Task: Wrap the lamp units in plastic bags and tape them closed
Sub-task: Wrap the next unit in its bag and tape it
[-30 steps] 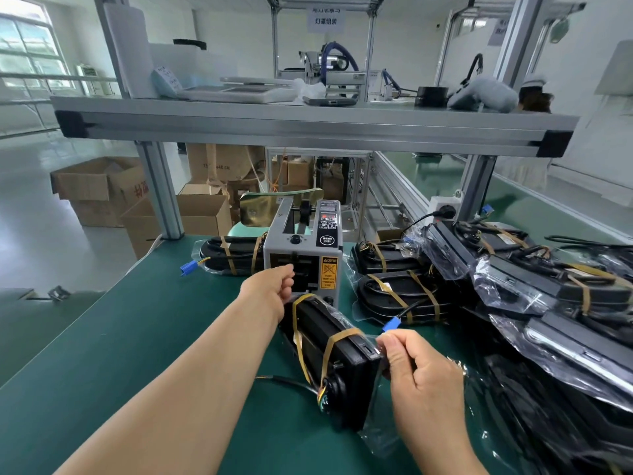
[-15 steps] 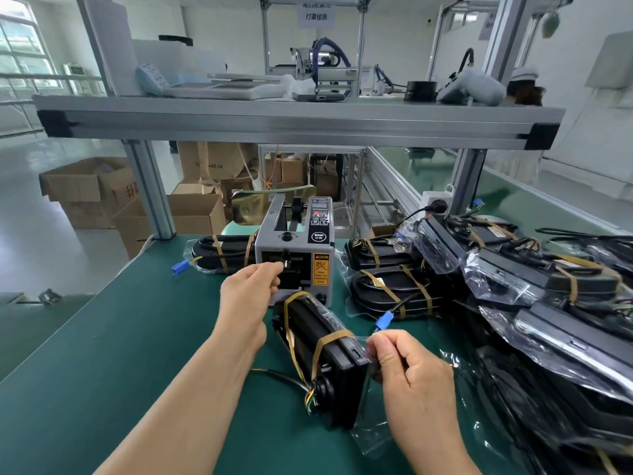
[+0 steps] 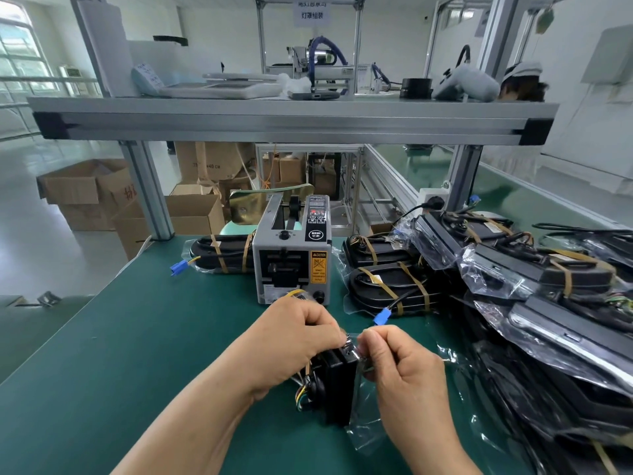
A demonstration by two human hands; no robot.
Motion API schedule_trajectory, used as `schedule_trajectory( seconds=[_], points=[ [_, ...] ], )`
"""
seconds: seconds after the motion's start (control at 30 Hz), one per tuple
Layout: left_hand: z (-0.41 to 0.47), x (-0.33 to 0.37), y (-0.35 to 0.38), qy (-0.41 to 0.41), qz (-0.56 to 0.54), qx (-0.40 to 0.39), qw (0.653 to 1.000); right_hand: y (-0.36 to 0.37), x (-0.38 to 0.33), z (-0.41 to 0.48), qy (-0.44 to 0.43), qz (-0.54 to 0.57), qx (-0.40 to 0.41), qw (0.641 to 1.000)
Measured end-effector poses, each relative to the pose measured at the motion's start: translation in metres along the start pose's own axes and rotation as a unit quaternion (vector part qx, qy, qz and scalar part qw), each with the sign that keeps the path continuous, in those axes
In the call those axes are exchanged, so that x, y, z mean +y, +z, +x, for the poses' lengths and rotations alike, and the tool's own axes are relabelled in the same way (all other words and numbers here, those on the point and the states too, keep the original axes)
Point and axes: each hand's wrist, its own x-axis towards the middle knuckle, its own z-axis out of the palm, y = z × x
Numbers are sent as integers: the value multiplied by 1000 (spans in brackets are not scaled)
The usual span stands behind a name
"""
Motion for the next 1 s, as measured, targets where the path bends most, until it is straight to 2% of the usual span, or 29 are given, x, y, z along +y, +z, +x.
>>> schedule_trajectory(
  seconds=[0.47,1.0],
  points=[
    [-1,-11,5,18,66,36,997,2,-1,-1,1,11,-9,1000],
    [-1,-16,8,17,87,65,994,2,-3,-3,-6,1,-10,1000]
  ],
)
